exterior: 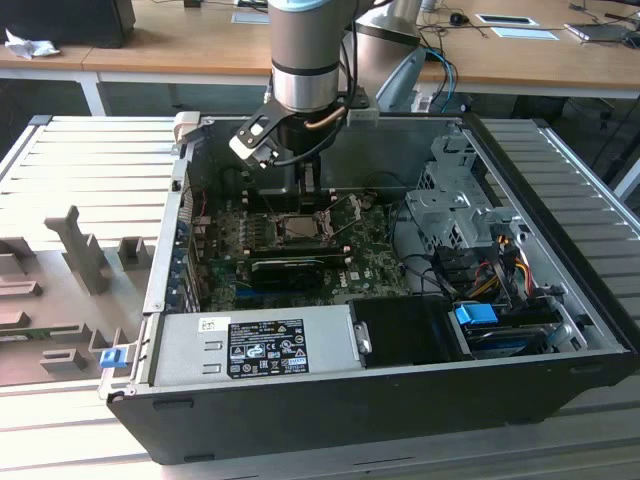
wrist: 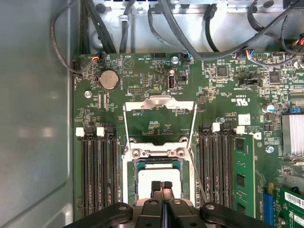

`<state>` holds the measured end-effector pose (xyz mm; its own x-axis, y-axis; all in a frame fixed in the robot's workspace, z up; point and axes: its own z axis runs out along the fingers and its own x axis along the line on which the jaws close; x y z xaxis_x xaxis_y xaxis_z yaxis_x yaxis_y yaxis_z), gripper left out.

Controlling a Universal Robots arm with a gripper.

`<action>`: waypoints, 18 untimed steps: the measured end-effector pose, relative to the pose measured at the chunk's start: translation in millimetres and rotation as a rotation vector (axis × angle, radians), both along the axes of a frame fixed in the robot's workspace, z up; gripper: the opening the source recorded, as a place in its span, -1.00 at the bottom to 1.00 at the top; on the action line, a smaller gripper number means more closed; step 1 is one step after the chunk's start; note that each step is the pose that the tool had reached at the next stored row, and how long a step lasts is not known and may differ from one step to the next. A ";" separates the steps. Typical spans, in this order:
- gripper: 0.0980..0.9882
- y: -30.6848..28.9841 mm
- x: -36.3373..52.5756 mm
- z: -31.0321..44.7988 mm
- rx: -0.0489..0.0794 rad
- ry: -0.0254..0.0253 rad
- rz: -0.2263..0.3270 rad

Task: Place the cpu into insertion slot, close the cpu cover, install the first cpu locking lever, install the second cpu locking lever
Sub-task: 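Close the cpu cover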

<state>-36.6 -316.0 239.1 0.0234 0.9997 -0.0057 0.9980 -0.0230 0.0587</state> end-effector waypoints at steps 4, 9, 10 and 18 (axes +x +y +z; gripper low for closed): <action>-0.98 0.1 0.3 5.7 0.000 -0.0003 0.000; -0.98 0.2 9.4 6.8 0.000 0.0000 0.000; -0.98 0.8 9.4 10.3 0.000 -0.0001 0.000; -0.98 3.9 30.8 15.7 0.000 0.0020 0.018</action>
